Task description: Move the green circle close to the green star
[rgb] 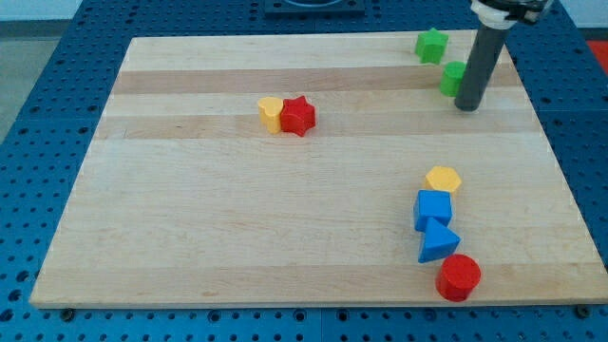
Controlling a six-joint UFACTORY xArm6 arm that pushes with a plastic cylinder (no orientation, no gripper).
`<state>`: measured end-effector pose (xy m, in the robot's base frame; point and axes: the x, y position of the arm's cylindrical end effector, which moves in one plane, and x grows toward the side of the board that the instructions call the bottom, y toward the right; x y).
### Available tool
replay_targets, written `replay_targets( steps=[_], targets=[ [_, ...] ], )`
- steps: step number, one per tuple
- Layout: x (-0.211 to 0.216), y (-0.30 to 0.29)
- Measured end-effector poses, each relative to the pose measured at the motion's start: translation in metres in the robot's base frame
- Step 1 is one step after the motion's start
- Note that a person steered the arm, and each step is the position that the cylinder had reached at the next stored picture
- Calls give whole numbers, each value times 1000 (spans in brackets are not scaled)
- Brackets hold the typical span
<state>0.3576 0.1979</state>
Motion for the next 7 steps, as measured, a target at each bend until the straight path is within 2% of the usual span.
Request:
replay_targets(
  steps=[2,6,7],
  targets=[
    [-4,-23],
    [-5,-1],
    [-20,5]
  ],
)
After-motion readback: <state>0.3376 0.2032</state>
